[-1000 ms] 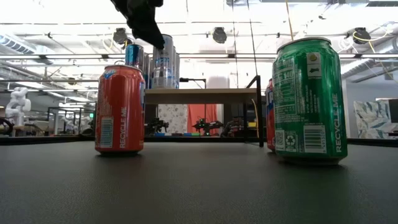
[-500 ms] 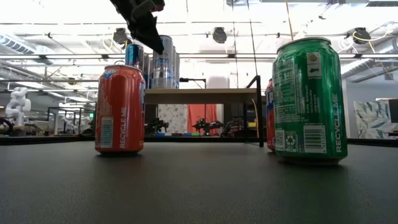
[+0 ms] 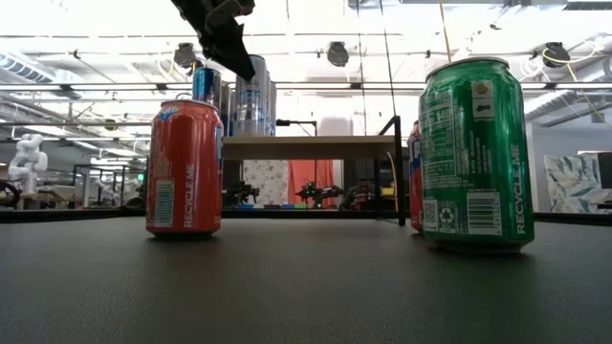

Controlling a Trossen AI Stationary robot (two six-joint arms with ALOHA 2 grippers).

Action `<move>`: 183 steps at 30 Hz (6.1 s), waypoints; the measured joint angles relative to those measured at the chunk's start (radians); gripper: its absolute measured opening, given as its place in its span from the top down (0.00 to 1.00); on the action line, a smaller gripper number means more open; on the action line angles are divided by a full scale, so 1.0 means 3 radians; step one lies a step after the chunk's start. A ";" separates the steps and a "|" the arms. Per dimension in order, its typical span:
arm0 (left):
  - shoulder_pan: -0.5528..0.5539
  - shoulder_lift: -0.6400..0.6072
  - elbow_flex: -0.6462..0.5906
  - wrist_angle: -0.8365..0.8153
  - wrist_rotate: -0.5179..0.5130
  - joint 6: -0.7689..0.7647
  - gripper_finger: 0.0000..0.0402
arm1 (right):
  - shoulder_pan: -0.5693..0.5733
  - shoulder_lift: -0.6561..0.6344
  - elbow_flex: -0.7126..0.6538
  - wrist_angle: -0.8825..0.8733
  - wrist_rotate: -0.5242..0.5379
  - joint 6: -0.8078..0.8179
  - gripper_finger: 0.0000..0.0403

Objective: Place canned beverage on shelf
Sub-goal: Put the white-blue soda can on the shelf, then put the top green soda can on the shelf

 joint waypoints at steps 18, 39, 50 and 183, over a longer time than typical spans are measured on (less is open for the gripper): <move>-0.0170 -0.0224 0.0138 -0.0537 0.0489 -0.0776 0.54 | -0.0048 -0.0100 0.0000 -0.0034 -0.0310 0.0184 0.17; -0.1244 -0.0485 0.0135 -0.0512 0.0621 -0.1143 0.54 | -0.0687 -0.0539 0.0001 -0.1182 -0.1115 -0.0895 0.17; -0.1264 -0.0331 0.0135 -0.0539 0.0600 -0.2186 0.54 | -0.0903 -0.0554 0.0001 -0.1245 -0.1183 -0.1523 0.17; -0.1265 -0.0997 0.0132 -0.1579 -0.0266 -0.2366 0.54 | -0.0755 0.0093 -0.1726 0.0131 -0.1657 -0.0899 0.02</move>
